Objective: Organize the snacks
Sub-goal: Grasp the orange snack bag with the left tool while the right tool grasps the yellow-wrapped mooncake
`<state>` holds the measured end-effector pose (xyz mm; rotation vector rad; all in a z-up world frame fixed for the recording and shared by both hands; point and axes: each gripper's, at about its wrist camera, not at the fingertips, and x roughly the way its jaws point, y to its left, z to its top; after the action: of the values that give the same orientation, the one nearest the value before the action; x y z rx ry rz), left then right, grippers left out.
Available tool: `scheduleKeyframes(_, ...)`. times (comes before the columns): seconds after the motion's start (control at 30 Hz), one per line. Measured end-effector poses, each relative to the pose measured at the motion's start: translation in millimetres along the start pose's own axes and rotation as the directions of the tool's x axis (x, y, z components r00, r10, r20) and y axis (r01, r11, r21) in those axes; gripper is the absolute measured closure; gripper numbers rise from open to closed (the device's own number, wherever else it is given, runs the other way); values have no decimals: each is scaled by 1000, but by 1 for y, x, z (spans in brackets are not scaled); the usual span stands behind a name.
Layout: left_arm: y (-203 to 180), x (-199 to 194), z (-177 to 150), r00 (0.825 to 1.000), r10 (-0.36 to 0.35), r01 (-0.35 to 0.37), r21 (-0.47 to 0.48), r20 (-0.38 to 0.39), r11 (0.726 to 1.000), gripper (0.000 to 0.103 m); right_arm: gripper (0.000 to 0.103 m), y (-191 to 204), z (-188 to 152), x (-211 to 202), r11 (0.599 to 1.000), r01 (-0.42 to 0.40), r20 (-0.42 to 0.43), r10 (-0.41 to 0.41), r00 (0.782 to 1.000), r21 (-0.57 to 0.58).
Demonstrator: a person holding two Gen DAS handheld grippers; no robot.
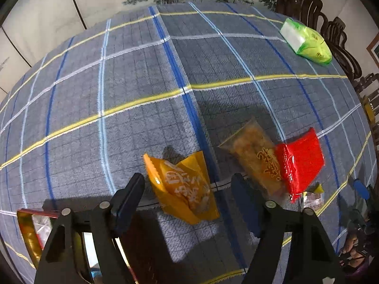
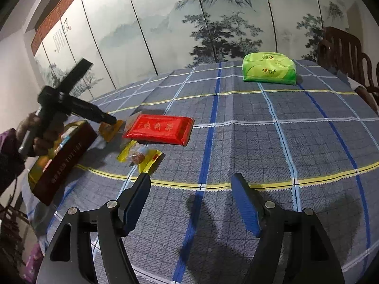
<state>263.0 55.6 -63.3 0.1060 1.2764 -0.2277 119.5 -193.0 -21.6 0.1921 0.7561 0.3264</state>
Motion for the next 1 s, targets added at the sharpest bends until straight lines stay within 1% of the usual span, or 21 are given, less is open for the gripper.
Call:
scheduleKeyframes(0.03, -1, 3, -1, 1000, -11, 11, -5, -11, 1000, 45, 30, -1, 0, 0, 1000, -3, 3, 3, 1000, 5)
scheduleKeyframes(0.07, -5, 5, -2, 1000, 19, -19, 4, -5, 1000, 53, 30, -1, 1, 0, 1000, -4, 4, 4, 1000, 8)
scheduleKeyframes(0.1, -8, 5, -4, 999, 54, -54, 16, 6, 998, 63, 30, -2, 1, 0, 1000, -4, 5, 4, 1000, 10)
scheduleKeyframes(0.13, -12, 5, -6, 997, 71, -71, 28, 17, 997, 64, 29, -1, 1, 0, 1000, -2, 3, 2, 1000, 10)
scheduleKeyframes(0.2, -16, 1, -13, 996, 78, -80, 28, 53, 996, 71, 29, -1, 2, 2, 1000, 2, -4, -2, 1000, 8)
scheduleKeyframes(0.27, -20, -6, -20, 995, 65, -66, 5, 73, 998, 72, 29, 0, 3, 4, 1000, 6, -18, -6, 1000, 1)
scheduleKeyframes(0.33, -28, -21, -31, 992, 41, -39, -15, 119, 999, 72, 29, 2, 3, 5, 1000, -1, -34, 1, 999, -8)
scheduleKeyframes(0.43, -47, -49, -51, 981, 13, -13, 1, 191, 1000, 72, 29, 11, 9, 12, 998, -59, -72, 57, 996, -26)
scheduleKeyframes(0.47, -50, -56, -54, 979, -6, 6, 2, 204, 1000, 72, 29, 15, 10, 14, 996, -78, -78, 76, 994, -30)
scheduleKeyframes(0.53, -57, -75, -69, 971, -65, 67, 0, 231, 998, 72, 29, 26, 16, 21, 992, -112, -96, 106, 990, -61)
scheduleKeyframes(0.63, -63, -97, -91, 963, -108, 112, -4, 248, 994, 72, 25, 47, 26, 35, 976, -132, -110, 115, 987, -171)
scheduleKeyframes(0.7, -64, -109, -106, 957, -132, 137, -4, 258, 991, 72, 25, 58, 32, 47, 962, -146, -131, 118, 984, -230)
scheduleKeyframes(0.73, -64, -115, -113, 955, -136, 142, -4, 263, 990, 72, 25, 63, 35, 54, 950, -172, -147, 137, 980, -261)
scheduleKeyframes(0.83, -68, -129, -134, 951, -144, 154, -14, 273, 988, 71, 25, 71, 35, 69, 923, -197, -192, 139, 972, -331)
scheduleKeyframes(0.9, -65, -134, -142, 949, -156, 169, -26, 273, 985, 71, 26, 74, 35, 75, 904, -229, -219, 157, 963, -362)
scheduleKeyframes(1.0, -58, -143, -156, 948, -156, 176, -50, 277, 983, 71, 35, 76, 37, 86, 884, -267, -258, 175, 950, -384)
